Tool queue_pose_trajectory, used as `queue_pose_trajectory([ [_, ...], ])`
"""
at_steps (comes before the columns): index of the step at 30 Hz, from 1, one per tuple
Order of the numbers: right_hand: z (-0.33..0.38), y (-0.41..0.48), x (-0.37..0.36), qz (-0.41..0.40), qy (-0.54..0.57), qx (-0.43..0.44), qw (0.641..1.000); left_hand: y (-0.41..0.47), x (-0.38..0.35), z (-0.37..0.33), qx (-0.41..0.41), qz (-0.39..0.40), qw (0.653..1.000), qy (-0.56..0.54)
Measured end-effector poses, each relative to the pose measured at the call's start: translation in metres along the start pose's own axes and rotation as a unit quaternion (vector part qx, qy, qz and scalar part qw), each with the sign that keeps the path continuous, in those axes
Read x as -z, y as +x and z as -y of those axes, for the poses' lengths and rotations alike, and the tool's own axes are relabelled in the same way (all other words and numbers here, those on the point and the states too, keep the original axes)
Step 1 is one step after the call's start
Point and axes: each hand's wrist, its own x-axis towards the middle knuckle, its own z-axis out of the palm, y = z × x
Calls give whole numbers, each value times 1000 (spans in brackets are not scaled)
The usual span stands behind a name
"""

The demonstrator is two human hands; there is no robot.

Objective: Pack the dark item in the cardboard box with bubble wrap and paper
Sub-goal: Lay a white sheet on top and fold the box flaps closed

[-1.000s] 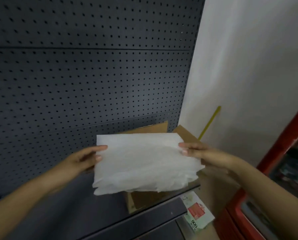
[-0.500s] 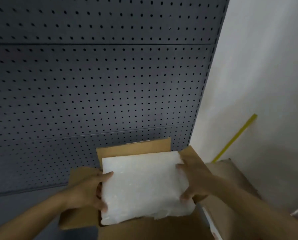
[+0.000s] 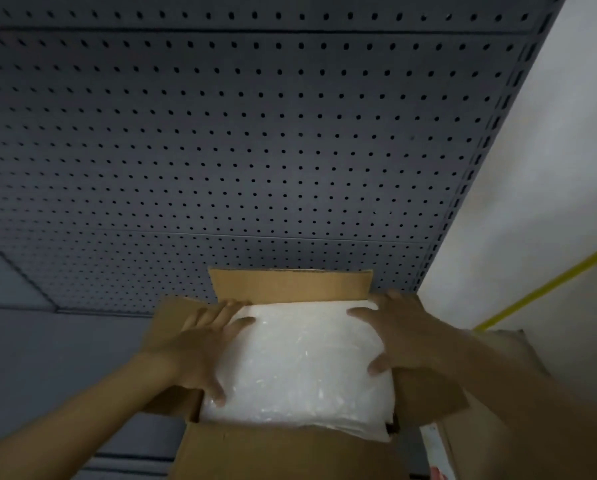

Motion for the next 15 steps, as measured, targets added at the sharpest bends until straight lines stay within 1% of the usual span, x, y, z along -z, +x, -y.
queue_pose_trajectory([
  [1, 4, 4, -4, -31, -40, 8, 999, 3, -2, 1, -2, 21, 1000, 7],
  [2, 9, 10, -12, -35, -64, 15, 997, 7, -4, 1, -4, 38, 999, 13],
  [4, 17, 20, -29, -12, -85, 19, 996, 13, -10, 2, -9, 62, 997, 36],
  [7, 23, 30, -47, 16, -81, 0, 997, 21, -14, 4, -9, 67, 994, 90],
  [11, 28, 44, -56, 53, -67, -6, 996, 32, -17, 1, -12, 70, 984, 164],
  [13, 31, 49, -58, 70, -57, -12, 996, 38, -23, -2, -16, 83, 977, 194],
  [15, 31, 51, -63, 70, -56, -15, 996, 42, -29, -6, -11, 105, 973, 204],
])
